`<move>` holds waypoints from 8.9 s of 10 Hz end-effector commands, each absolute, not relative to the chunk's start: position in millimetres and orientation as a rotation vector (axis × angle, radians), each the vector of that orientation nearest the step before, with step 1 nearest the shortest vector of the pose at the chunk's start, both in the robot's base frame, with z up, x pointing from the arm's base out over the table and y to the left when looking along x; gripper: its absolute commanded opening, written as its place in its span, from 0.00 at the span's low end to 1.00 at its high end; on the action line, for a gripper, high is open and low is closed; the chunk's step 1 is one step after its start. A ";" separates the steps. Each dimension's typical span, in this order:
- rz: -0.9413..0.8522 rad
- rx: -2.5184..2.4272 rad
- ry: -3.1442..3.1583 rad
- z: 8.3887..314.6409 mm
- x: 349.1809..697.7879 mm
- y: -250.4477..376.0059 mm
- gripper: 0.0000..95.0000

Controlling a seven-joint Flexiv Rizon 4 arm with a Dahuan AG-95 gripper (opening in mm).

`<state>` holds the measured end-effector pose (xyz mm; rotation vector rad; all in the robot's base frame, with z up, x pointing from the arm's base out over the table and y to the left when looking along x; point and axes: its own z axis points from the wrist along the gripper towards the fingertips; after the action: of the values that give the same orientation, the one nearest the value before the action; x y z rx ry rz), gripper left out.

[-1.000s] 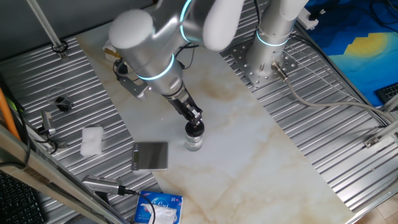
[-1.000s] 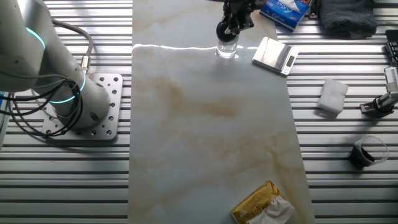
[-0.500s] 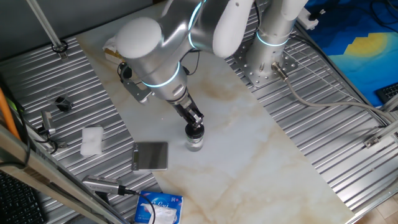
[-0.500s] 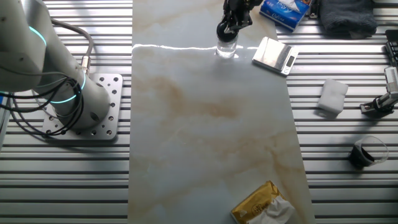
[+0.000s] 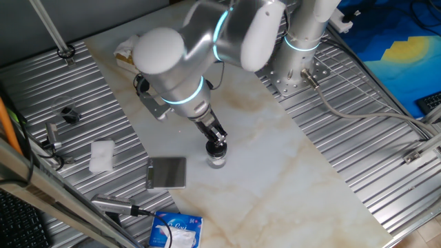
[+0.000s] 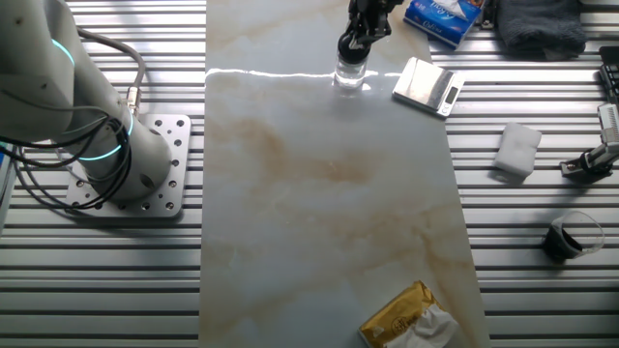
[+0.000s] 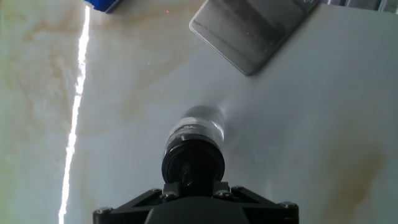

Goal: Screw the lid onto the jar

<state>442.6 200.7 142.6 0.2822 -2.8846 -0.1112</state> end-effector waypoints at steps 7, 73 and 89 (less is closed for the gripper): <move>-0.018 0.274 -2.893 140.8 443.1 202.9 0.00; -0.051 0.486 -3.033 139.8 438.3 207.8 0.40; -0.012 1.073 -2.948 142.8 436.0 209.3 0.40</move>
<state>435.4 209.0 143.3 1.0415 -2.9551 -0.0161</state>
